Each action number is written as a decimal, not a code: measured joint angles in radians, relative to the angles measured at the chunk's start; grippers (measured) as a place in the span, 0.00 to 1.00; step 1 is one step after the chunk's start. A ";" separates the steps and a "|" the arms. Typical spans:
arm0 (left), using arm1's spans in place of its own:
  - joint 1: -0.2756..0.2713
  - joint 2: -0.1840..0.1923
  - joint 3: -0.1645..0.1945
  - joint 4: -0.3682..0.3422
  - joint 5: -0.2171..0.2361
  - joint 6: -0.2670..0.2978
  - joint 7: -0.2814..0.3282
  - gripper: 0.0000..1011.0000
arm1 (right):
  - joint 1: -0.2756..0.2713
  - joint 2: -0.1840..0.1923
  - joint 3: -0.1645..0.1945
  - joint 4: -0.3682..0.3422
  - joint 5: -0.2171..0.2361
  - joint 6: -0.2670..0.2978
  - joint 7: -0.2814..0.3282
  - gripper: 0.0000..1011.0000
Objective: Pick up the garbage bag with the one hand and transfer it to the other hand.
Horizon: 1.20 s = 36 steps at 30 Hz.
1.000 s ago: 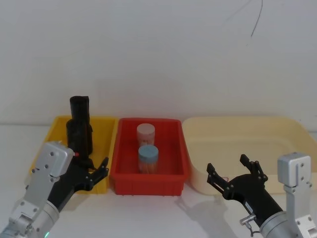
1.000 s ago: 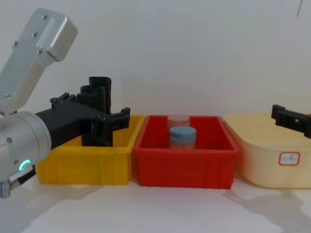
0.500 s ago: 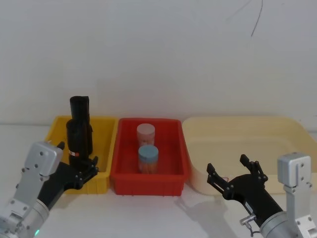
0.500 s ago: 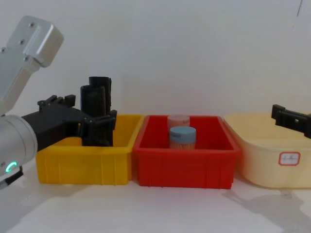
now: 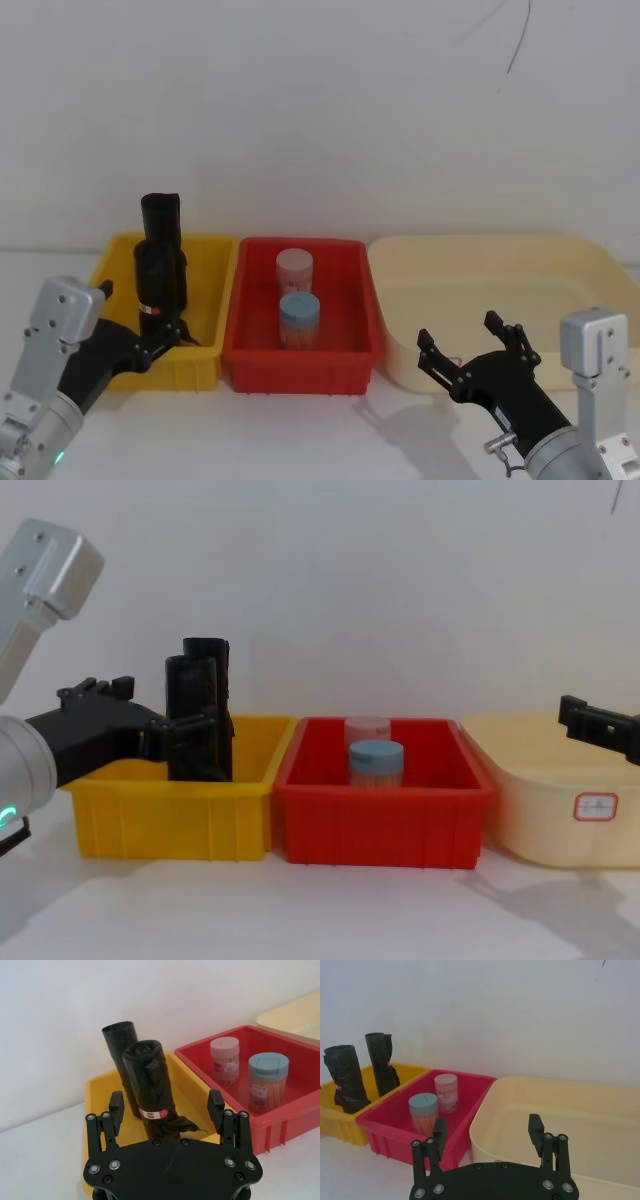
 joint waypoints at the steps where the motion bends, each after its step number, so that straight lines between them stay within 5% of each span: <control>1: -0.001 -0.001 -0.001 0.003 -0.001 0.000 -0.001 0.99 | 0.000 0.000 0.000 0.000 0.000 0.000 0.000 0.99; 36: -0.158 -0.082 -0.008 0.236 0.005 -0.061 -0.084 0.99 | 0.000 0.000 0.000 0.000 0.000 0.000 0.000 0.99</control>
